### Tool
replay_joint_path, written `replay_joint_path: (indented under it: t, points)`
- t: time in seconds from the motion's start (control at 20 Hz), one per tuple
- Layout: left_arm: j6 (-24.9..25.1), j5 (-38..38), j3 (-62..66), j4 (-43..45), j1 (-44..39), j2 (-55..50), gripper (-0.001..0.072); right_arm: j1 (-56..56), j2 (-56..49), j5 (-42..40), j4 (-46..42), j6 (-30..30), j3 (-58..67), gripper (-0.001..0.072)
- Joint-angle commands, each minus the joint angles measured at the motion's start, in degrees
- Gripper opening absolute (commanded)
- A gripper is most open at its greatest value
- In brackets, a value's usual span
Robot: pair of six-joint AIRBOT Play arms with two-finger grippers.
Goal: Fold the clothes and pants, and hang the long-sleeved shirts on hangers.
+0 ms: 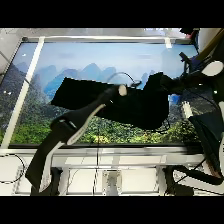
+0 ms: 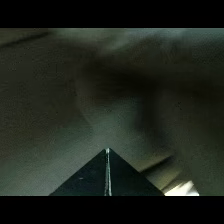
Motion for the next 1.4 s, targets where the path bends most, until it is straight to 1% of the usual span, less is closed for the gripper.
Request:
replay_joint_path:
  t: [0.0, 0.1, 0.3, 0.4, 0.45, 0.5, 0.55, 0.6, 0.65, 0.7, 0.75, 0.9, 0.95, 1.0, 1.05, 1.1, 1.15, 1.2, 1.25, 1.3, 1.35]
  points:
    - [0.5, -15.4, 0.2, 18.6, 8.2, 7.3, 0.0004, 4.7, -3.4, -6.4, -0.6, 5.5, 0.0, 0.0017]
    - [1.6, -16.4, 0.2, 20.5, 13.6, 13.3, 0.0004, 8.0, -5.6, -10.3, -0.5, 8.3, 0.0, 0.0017]
    - [1.6, -16.3, 0.2, 20.5, 23.3, 23.7, 0.0004, 17.2, -11.9, -19.8, 0.2, 13.6, 0.1, 0.0018]
    - [1.6, -16.3, 0.2, 20.5, 26.6, 27.0, 0.0004, 22.1, -14.8, -25.7, 3.4, 13.9, 0.1, 0.0021]
    - [1.6, -16.4, 0.2, 20.5, 27.8, 28.1, 0.0004, 24.2, -15.6, -28.3, 5.0, 13.9, 0.1, 0.0103]
    - [1.6, -16.4, 0.2, 20.5, 28.7, 29.0, 0.0004, 26.1, -15.7, -30.4, 6.0, 13.8, 0.1, 0.0327]
    - [1.6, -16.5, 0.2, 20.5, 29.3, 29.4, 0.0004, 27.5, -15.5, -31.0, 5.9, 13.7, 0.6, 0.0476]
    - [1.6, -16.8, 0.2, 20.5, 29.6, 29.6, 0.0004, 28.0, -15.4, -30.7, 5.4, 13.5, 1.6, 0.0482]
    - [1.6, -17.1, 0.2, 20.5, 29.7, 29.6, 0.0004, 27.9, -15.0, -29.8, 3.9, 13.5, 2.9, 0.0482]
    - [2.4, -17.4, 0.2, 20.5, 29.7, 29.6, 0.0004, 27.1, -14.5, -26.9, 0.3, 12.7, 4.8, 0.0482]
    - [3.1, -17.9, 0.2, 20.5, 29.7, 29.6, 0.0003, 25.8, -13.8, -21.6, -4.9, 11.8, 6.8, 0.0481]
    - [3.7, -19.0, 0.2, 20.5, 29.7, 29.6, 0.0004, 19.0, -8.4, -2.7, -25.8, 12.1, 8.6, 0.0480]
    - [3.7, -19.0, 0.2, 20.5, 29.7, 29.6, 0.0004, 16.4, -5.9, 1.1, -30.8, 12.1, 7.7, 0.0481]
    - [3.7, -19.0, 0.2, 20.5, 29.7, 29.6, 0.0004, 13.2, -3.0, 3.1, -33.4, 11.6, 5.5, 0.0482]
    - [3.7, -19.0, 0.2, 20.5, 29.7, 29.6, 0.0004, 9.8, 0.0, 3.2, -33.3, 9.9, 2.4, 0.0481]
    - [3.7, -19.0, 0.2, 20.5, 29.7, 29.6, 0.0004, 5.7, 3.1, 2.0, -32.3, 9.8, -1.9, 0.0481]
    - [3.7, -19.0, 0.2, 20.4, 29.7, 29.6, 0.0004, 1.2, 5.5, -0.3, -28.3, 8.9, -6.3, 0.0480]
    - [3.7, -19.0, 0.2, 20.4, 29.7, 29.6, 0.0004, -3.8, 7.1, -3.0, -20.7, 6.3, -11.0, 0.0472]
    - [3.6, -18.9, 0.2, 20.4, 29.7, 29.6, 0.0004, -9.7, 7.4, -5.3, -8.8, 1.8, -16.0, 0.0450]
    - [3.6, -18.9, 0.2, 20.4, 29.6, 29.6, 0.0004, -14.6, 6.7, -6.9, 2.1, -3.5, -20.3, 0.0452]
    - [3.4, -18.9, 0.2, 20.4, 29.6, 29.6, 0.0004, -19.0, 5.4, -8.7, 11.1, -8.6, -24.5, 0.0501]
